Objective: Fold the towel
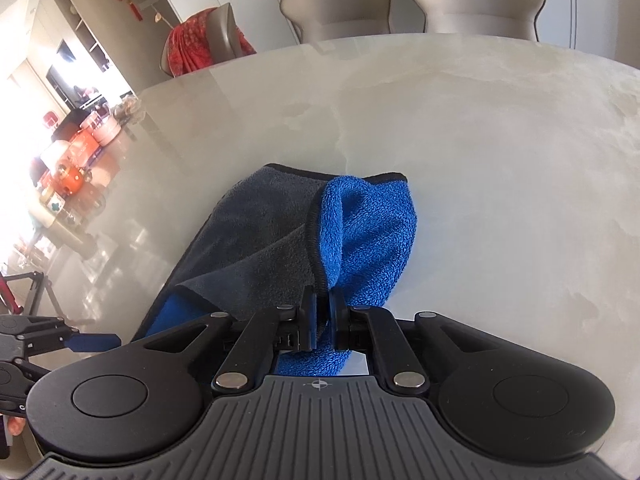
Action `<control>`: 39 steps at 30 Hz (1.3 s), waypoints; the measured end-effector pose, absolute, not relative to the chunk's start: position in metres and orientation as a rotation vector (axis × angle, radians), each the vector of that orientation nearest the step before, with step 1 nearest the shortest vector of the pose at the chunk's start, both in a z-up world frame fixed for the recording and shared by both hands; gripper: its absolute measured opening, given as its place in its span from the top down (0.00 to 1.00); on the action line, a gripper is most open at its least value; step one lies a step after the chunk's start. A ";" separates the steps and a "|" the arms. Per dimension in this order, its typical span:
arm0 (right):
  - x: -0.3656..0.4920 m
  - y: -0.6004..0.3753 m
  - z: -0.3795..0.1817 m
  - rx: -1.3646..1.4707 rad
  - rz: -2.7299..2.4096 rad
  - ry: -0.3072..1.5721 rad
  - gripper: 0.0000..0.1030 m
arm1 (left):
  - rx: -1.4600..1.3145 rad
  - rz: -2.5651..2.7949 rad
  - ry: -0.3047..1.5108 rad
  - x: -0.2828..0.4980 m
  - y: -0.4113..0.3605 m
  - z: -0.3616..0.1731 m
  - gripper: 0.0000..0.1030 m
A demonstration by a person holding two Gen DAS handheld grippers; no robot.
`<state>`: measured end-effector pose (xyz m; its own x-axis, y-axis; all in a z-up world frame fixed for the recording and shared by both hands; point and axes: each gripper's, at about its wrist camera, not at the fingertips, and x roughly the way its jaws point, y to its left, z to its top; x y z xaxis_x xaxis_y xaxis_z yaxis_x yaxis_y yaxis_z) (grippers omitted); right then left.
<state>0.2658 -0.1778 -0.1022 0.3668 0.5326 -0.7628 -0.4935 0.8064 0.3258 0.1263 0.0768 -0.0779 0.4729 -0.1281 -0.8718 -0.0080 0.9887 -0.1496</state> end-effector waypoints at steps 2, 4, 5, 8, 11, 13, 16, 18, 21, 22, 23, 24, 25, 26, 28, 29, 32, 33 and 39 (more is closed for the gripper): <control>0.267 -0.179 -0.103 0.069 0.662 1.002 0.94 | -0.132 -0.076 1.077 0.126 0.078 -0.080 0.70; 0.270 -0.180 -0.101 0.107 0.670 1.005 0.94 | -0.123 -0.076 1.075 0.125 0.079 -0.081 0.85; 0.272 -0.180 -0.101 0.129 0.674 1.006 0.94 | -0.129 -0.076 1.073 0.124 0.080 -0.081 0.87; 0.279 -0.178 -0.096 0.187 0.687 1.000 0.94 | -0.144 -0.073 1.069 0.122 0.081 -0.078 0.89; 0.287 -0.171 -0.089 0.193 0.695 0.988 0.94 | -0.135 -0.070 1.054 0.119 0.080 -0.072 0.89; 0.290 -0.167 -0.088 0.189 0.698 0.986 0.94 | -0.113 -0.071 1.047 0.117 0.078 -0.069 0.88; 0.293 -0.160 -0.086 0.177 0.703 0.985 0.94 | -0.072 -0.080 1.034 0.113 0.073 -0.065 0.85; 0.294 -0.157 -0.086 0.177 0.702 0.987 0.94 | -0.070 -0.093 1.039 0.113 0.069 -0.066 0.78; 0.295 -0.156 -0.088 0.198 0.703 0.995 0.94 | -0.062 -0.088 1.064 0.114 0.066 -0.071 0.76; 0.295 -0.156 -0.089 0.206 0.703 0.997 0.94 | -0.061 -0.083 1.077 0.114 0.066 -0.074 0.76; 0.296 -0.155 -0.089 0.213 0.703 1.000 0.94 | -0.066 -0.077 1.090 0.114 0.065 -0.077 0.76; 0.297 -0.155 -0.090 0.217 0.703 1.003 0.94 | -0.072 -0.076 1.093 0.114 0.065 -0.079 0.77; 0.297 -0.155 -0.090 0.216 0.701 1.004 0.94 | -0.078 -0.077 1.091 0.114 0.065 -0.079 0.77; 0.297 -0.154 -0.090 0.214 0.698 1.006 0.94 | -0.083 -0.079 1.091 0.114 0.065 -0.079 0.77; 0.299 -0.153 -0.091 0.216 0.693 1.010 0.94 | -0.098 -0.083 1.088 0.113 0.067 -0.079 0.91; 0.300 -0.153 -0.091 0.223 0.691 1.012 0.94 | -0.104 -0.086 1.086 0.112 0.068 -0.079 0.93; 0.304 -0.154 -0.092 0.255 0.683 1.015 0.94 | -0.125 -0.102 1.075 0.107 0.071 -0.074 0.96; 0.306 -0.154 -0.092 0.267 0.683 1.014 0.94 | -0.132 -0.107 1.070 0.105 0.072 -0.072 0.96; 0.319 -0.140 -0.083 0.332 0.723 1.003 0.94 | -0.159 -0.114 1.051 0.095 0.075 -0.061 0.96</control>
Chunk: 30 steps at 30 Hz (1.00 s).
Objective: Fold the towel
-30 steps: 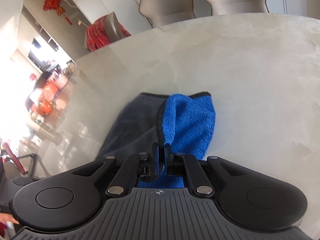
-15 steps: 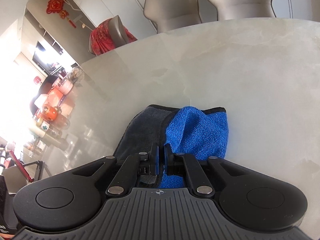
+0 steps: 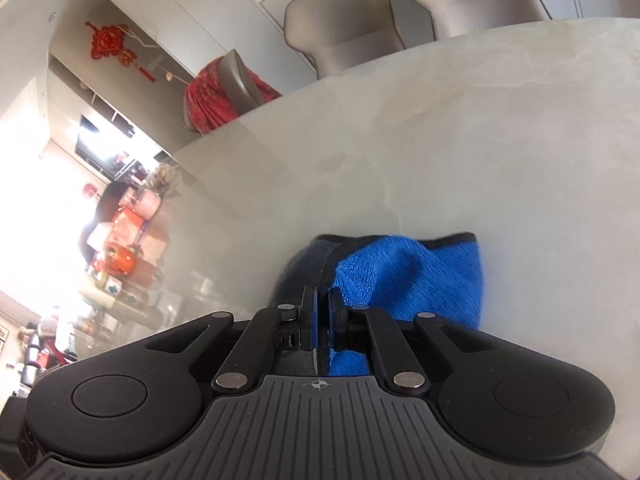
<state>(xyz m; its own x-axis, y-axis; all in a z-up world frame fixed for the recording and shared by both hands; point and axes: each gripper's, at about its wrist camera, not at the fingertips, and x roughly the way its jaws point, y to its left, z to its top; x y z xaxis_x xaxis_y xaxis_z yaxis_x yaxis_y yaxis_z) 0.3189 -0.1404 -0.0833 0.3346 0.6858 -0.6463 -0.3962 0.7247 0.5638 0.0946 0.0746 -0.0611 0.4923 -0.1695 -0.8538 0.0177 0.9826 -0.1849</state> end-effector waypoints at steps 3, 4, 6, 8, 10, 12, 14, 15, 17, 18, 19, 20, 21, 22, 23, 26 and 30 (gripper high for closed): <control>0.334 -0.120 -0.082 0.320 0.742 1.014 0.94 | -0.171 -0.108 1.047 0.089 0.076 -0.058 0.96; 0.339 -0.113 -0.083 0.317 0.748 1.021 0.94 | -0.176 -0.106 1.046 0.087 0.076 -0.056 0.96; 0.347 -0.101 -0.083 0.310 0.759 1.032 0.94 | -0.187 -0.098 1.043 0.084 0.078 -0.055 0.96; 0.356 -0.083 -0.086 0.283 0.774 1.047 0.94 | -0.198 -0.090 1.043 0.081 0.079 -0.053 0.96; 0.363 -0.064 -0.091 0.234 0.778 1.068 0.94 | -0.208 -0.079 1.046 0.078 0.080 -0.054 0.96; 0.368 -0.049 -0.099 0.180 0.772 1.089 0.94 | -0.219 -0.070 1.057 0.075 0.082 -0.056 0.96; 0.371 -0.035 -0.108 0.118 0.752 1.107 0.92 | -0.226 -0.064 1.068 0.074 0.082 -0.059 0.96; 0.372 -0.029 -0.112 0.084 0.734 1.112 0.89 | -0.228 -0.063 1.074 0.074 0.082 -0.060 0.96; 0.372 -0.021 -0.117 0.056 0.739 1.130 0.74 | -0.229 -0.062 1.082 0.074 0.081 -0.061 0.96; 0.371 -0.022 -0.117 0.080 0.746 1.126 0.68 | -0.230 -0.062 1.085 0.074 0.080 -0.061 0.96; 0.369 -0.026 -0.114 0.117 0.754 1.111 0.66 | -0.232 -0.060 1.090 0.075 0.081 -0.062 0.95; 0.368 -0.030 -0.112 0.157 0.763 1.095 0.66 | -0.235 -0.058 1.095 0.075 0.081 -0.063 0.95; 0.367 -0.036 -0.109 0.200 0.773 1.078 0.64 | -0.238 -0.059 1.100 0.075 0.081 -0.064 0.95; 0.366 -0.042 -0.107 0.245 0.774 1.062 0.61 | -0.239 -0.059 1.105 0.076 0.081 -0.065 0.94; 0.367 -0.048 -0.105 0.276 0.764 1.056 0.59 | -0.238 -0.060 1.108 0.076 0.081 -0.066 0.94; 0.366 -0.059 -0.104 0.253 0.746 1.080 0.58 | -0.233 -0.063 1.109 0.076 0.081 -0.066 0.92; 0.343 -0.065 -0.110 0.101 0.790 1.092 0.58 | -0.204 -0.051 1.115 0.077 0.081 -0.070 0.89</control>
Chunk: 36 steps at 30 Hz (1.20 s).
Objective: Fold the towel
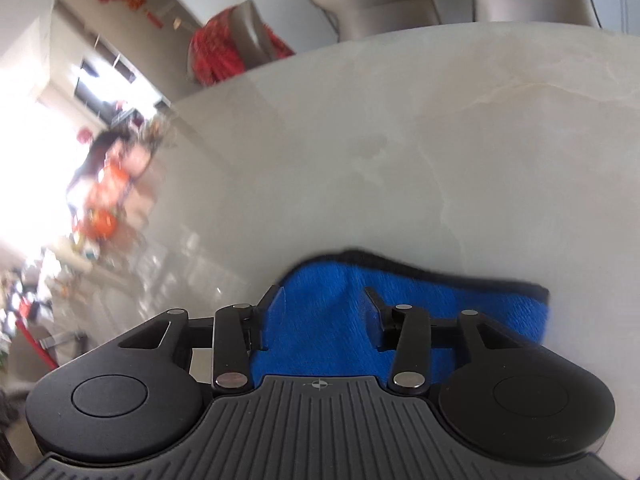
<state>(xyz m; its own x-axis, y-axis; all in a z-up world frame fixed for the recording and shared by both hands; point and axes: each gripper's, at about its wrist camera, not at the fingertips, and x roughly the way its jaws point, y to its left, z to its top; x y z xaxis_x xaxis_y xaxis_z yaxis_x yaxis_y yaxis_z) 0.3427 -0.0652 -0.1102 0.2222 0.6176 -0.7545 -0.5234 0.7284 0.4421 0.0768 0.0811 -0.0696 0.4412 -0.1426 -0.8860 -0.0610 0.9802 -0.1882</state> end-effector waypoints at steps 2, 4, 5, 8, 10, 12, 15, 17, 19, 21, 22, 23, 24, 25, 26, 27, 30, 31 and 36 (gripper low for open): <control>0.329 -0.072 -0.115 0.048 0.790 1.104 0.58 | -0.195 -0.053 1.125 0.078 0.082 -0.071 0.88; 0.318 -0.083 -0.119 0.016 0.773 1.108 0.59 | -0.181 -0.052 1.133 0.078 0.083 -0.074 0.86; 0.312 -0.092 -0.119 0.023 0.766 1.098 0.59 | -0.171 -0.047 1.136 0.077 0.084 -0.074 0.85; 0.295 -0.120 -0.110 0.071 0.724 1.090 0.58 | -0.154 -0.045 1.113 0.077 0.087 -0.068 0.85; 0.276 -0.133 -0.101 0.077 0.751 1.079 0.58 | -0.136 -0.065 1.072 0.078 0.086 -0.059 0.83; 0.257 -0.142 -0.094 0.068 0.782 1.075 0.58 | -0.120 -0.095 1.032 0.077 0.082 -0.050 0.79; 0.227 -0.148 -0.090 0.037 0.816 1.072 0.58 | -0.118 -0.165 1.007 0.083 0.069 -0.049 0.76; 0.210 -0.151 -0.096 0.041 0.816 1.099 0.58 | -0.116 -0.210 1.018 0.085 0.059 -0.054 0.75; 0.197 -0.156 -0.105 0.013 0.753 1.124 0.58 | -0.104 -0.236 1.046 0.087 0.054 -0.061 0.75; 0.185 -0.161 -0.112 -0.011 0.687 1.138 0.58 | -0.067 -0.236 1.076 0.088 0.046 -0.071 0.75; 0.178 -0.166 -0.112 -0.004 0.671 1.134 0.57 | -0.050 -0.230 1.080 0.089 0.041 -0.076 0.75; 0.172 -0.170 -0.112 0.004 0.656 1.129 0.57 | -0.043 -0.230 1.078 0.088 0.040 -0.077 0.74; 0.167 -0.175 -0.112 0.013 0.646 1.129 0.57 | -0.041 -0.232 1.073 0.087 0.040 -0.076 0.74; 0.163 -0.179 -0.112 0.024 0.643 1.132 0.57 | -0.045 -0.231 1.070 0.086 0.041 -0.075 0.74; 0.159 -0.181 -0.111 0.031 0.635 1.134 0.57 | -0.052 -0.228 1.069 0.085 0.044 -0.074 0.74; 0.156 -0.182 -0.109 0.035 0.627 1.126 0.57 | -0.054 -0.222 1.067 0.086 0.045 -0.073 0.73; 0.148 -0.181 -0.101 0.049 0.625 1.080 0.57 | -0.048 -0.191 1.041 0.085 0.048 -0.070 0.64; 0.145 -0.180 -0.101 0.047 0.621 1.073 0.57 | -0.046 -0.179 1.032 0.083 0.049 -0.069 0.64; 0.127 -0.175 -0.099 0.034 0.575 1.033 0.57 | -0.063 -0.117 0.989 0.067 0.065 -0.062 0.63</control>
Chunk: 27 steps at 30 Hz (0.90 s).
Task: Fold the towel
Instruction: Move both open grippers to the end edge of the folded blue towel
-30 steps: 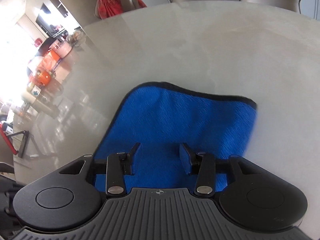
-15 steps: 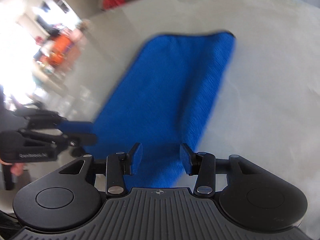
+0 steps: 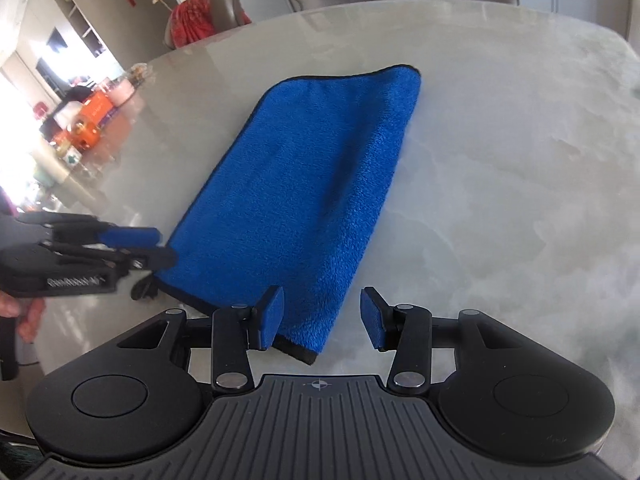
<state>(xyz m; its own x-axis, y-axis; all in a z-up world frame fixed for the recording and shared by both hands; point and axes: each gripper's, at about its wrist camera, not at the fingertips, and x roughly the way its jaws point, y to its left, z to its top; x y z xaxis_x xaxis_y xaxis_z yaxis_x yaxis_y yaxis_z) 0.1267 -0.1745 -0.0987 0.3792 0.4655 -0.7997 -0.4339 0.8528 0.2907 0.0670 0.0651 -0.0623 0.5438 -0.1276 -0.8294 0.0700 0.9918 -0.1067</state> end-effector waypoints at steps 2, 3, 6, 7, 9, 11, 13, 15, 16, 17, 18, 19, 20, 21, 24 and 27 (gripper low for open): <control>0.120 -0.181 -0.102 0.102 0.550 1.040 0.57 | -0.101 -0.104 0.996 0.062 0.075 -0.064 0.62; 0.118 -0.184 -0.105 0.131 0.535 1.048 0.57 | -0.112 -0.104 1.004 0.060 0.078 -0.065 0.62; 0.113 -0.188 -0.113 0.169 0.492 1.079 0.57 | -0.101 -0.110 1.025 0.056 0.082 -0.071 0.62; 0.111 -0.188 -0.115 0.176 0.486 1.080 0.57 | -0.091 -0.119 1.026 0.055 0.081 -0.072 0.62; 0.108 -0.189 -0.117 0.203 0.474 1.074 0.57 | -0.072 -0.142 1.022 0.055 0.079 -0.074 0.62; 0.106 -0.190 -0.119 0.238 0.461 1.072 0.56 | -0.039 -0.164 1.021 0.055 0.074 -0.075 0.62; 0.105 -0.190 -0.121 0.261 0.447 1.068 0.55 | -0.009 -0.184 1.019 0.053 0.071 -0.075 0.62; 0.104 -0.190 -0.122 0.283 0.434 1.065 0.53 | 0.007 -0.211 1.011 0.049 0.069 -0.074 0.61; 0.103 -0.190 -0.122 0.294 0.428 1.061 0.50 | 0.013 -0.221 1.009 0.047 0.070 -0.074 0.60; 0.103 -0.190 -0.123 0.308 0.425 1.057 0.48 | 0.019 -0.230 1.008 0.045 0.070 -0.074 0.59; 0.102 -0.190 -0.124 0.321 0.425 1.054 0.45 | 0.024 -0.234 1.008 0.043 0.070 -0.074 0.59; 0.102 -0.189 -0.124 0.332 0.427 1.051 0.45 | 0.025 -0.236 1.010 0.043 0.070 -0.074 0.59; 0.103 -0.187 -0.125 0.341 0.431 1.047 0.45 | 0.026 -0.238 1.011 0.043 0.070 -0.076 0.59; 0.104 -0.185 -0.126 0.345 0.435 1.043 0.45 | 0.025 -0.239 1.010 0.044 0.070 -0.076 0.59; 0.106 -0.176 -0.128 0.334 0.455 1.033 0.45 | 0.021 -0.248 1.001 0.043 0.070 -0.076 0.59; 0.110 -0.166 -0.127 0.296 0.471 1.035 0.53 | 0.022 -0.247 0.990 0.042 0.069 -0.076 0.59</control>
<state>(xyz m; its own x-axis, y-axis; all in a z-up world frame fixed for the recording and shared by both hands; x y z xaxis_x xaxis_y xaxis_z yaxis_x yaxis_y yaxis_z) 0.1095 -0.1659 -0.1266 0.4249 0.5059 -0.7507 -0.2331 0.8624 0.4493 0.0419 0.0685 -0.0758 0.5232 -0.1963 -0.8293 0.2165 0.9718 -0.0934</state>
